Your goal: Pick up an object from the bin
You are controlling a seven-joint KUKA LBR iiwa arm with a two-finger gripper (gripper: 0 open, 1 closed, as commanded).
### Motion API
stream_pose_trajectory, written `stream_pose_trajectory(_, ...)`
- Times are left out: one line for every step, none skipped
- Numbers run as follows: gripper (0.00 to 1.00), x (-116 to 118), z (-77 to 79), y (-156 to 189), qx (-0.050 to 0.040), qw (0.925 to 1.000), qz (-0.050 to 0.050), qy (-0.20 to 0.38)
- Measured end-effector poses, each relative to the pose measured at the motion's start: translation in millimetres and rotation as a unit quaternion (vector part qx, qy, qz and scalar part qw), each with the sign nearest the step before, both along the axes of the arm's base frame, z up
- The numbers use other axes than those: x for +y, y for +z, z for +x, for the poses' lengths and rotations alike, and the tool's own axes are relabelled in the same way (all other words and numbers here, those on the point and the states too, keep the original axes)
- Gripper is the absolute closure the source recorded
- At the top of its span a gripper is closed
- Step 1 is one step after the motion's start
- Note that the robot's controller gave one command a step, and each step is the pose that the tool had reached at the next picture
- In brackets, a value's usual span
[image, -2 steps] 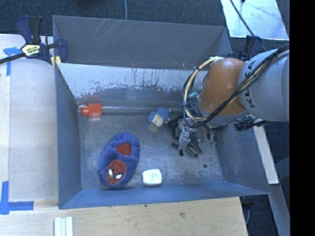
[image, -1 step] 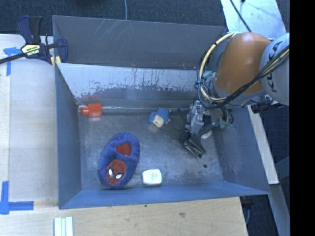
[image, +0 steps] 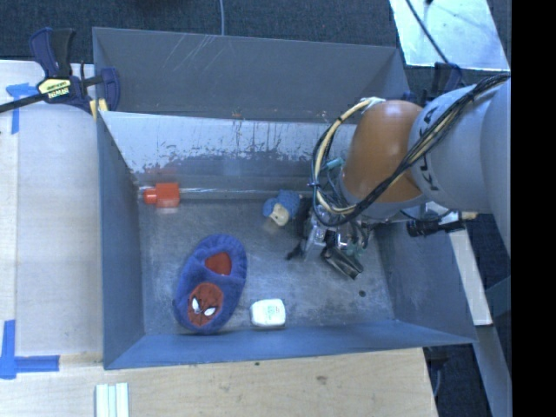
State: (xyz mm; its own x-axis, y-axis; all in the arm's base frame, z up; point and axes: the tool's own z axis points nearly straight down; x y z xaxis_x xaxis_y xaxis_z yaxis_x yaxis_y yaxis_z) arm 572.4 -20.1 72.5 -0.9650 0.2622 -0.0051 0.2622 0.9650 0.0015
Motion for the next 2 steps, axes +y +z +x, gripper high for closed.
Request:
stream_pose_trajectory(1.0,-6.5,17.6,75.5,-0.002,0.9999,-0.001,0.01)
stream_pose_trajectory(1.0,-27.3,20.5,-0.3,0.0009,0.9974,0.001,-0.073)
